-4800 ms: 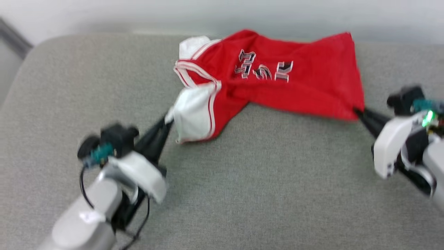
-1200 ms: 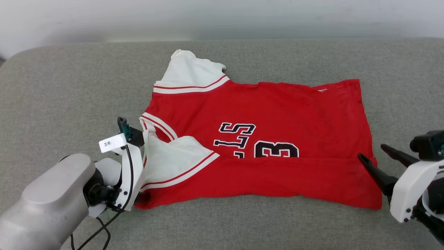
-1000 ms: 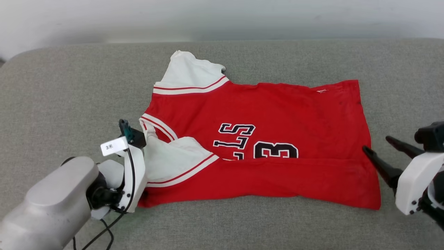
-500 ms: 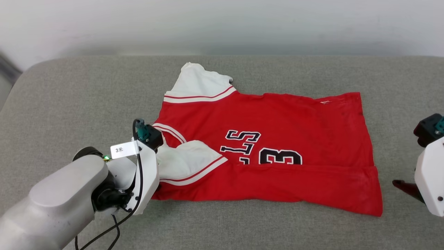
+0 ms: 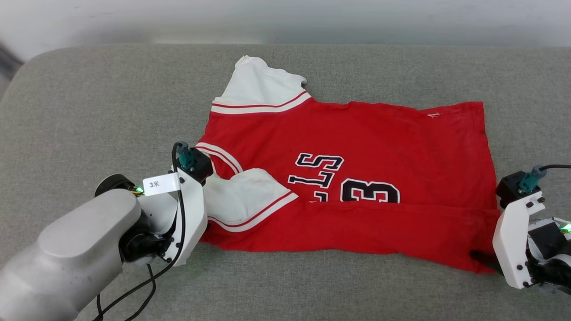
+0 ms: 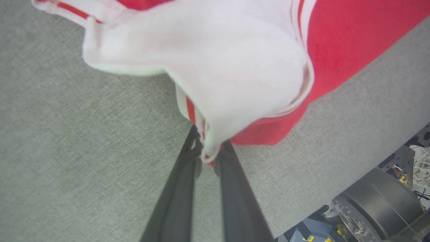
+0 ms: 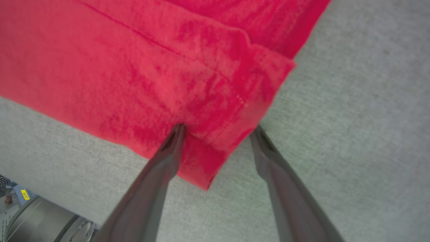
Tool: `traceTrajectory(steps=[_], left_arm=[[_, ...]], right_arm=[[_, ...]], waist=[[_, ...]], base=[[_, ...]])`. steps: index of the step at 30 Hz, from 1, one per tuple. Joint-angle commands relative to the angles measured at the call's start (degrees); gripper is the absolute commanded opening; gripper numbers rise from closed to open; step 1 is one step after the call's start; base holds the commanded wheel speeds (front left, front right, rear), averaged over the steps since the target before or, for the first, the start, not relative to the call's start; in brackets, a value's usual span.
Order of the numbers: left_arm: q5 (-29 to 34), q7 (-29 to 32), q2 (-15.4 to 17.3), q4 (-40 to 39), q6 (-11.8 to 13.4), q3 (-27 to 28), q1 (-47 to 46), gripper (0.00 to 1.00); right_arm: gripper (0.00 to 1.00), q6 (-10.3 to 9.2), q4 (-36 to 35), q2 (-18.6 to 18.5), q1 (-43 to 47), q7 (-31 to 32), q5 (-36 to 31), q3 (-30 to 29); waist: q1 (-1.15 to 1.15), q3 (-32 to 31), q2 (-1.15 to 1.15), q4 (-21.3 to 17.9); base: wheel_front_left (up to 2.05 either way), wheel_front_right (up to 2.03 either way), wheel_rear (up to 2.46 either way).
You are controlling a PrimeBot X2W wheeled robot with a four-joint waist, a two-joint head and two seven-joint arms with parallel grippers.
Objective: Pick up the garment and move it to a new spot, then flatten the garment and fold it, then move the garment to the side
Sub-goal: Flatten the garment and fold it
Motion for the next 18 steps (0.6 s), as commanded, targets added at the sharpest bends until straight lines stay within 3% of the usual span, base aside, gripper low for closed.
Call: traceTrajectory(steps=[1,3,4,5,11,18], left_arm=[[-0.3,-0.4,0.1,0.1,0.0,-0.2,-0.3,0.00],[-0.6,-0.5,0.2,0.3,0.0,-0.4,0.3,0.00],[-0.8,-0.7,0.3,0.5,0.0,-0.5,0.7,0.00],[-1.0,-0.8,0.4,0.7,0.0,-0.7,1.1,0.00],[-3.1,-2.1,1.3,0.3,0.0,-1.1,3.2,0.00],[-5.1,-2.4,4.7,-3.4,0.0,-1.7,6.8,0.00]], right_arm=[[1.00,0.09,1.7,2.4,1.6,-0.8,0.6,2.7],[1.00,0.11,2.2,2.4,1.3,-2.1,1.1,4.3],[0.06,0.10,2.3,2.1,0.9,-3.1,1.4,4.6],[0.00,0.10,2.4,1.6,0.4,-3.9,1.8,4.7],[0.00,0.00,0.9,-3.0,-0.3,-8.9,3.9,5.0],[0.00,-0.01,-3.7,-8.2,4.5,-11.0,7.7,5.0]], waist=[[0.00,0.2,0.00,0.1],[0.00,0.0,0.00,-0.1],[0.00,-0.3,0.00,-0.2],[0.00,-0.7,0.00,-0.4],[0.00,-4.8,0.00,-0.8],[0.00,-9.3,0.00,-0.8]], base=[[0.00,0.00,0.00],[0.00,0.00,0.00],[0.00,0.00,0.00],[0.00,0.00,0.00],[0.00,0.00,0.00],[0.00,0.00,0.00]])
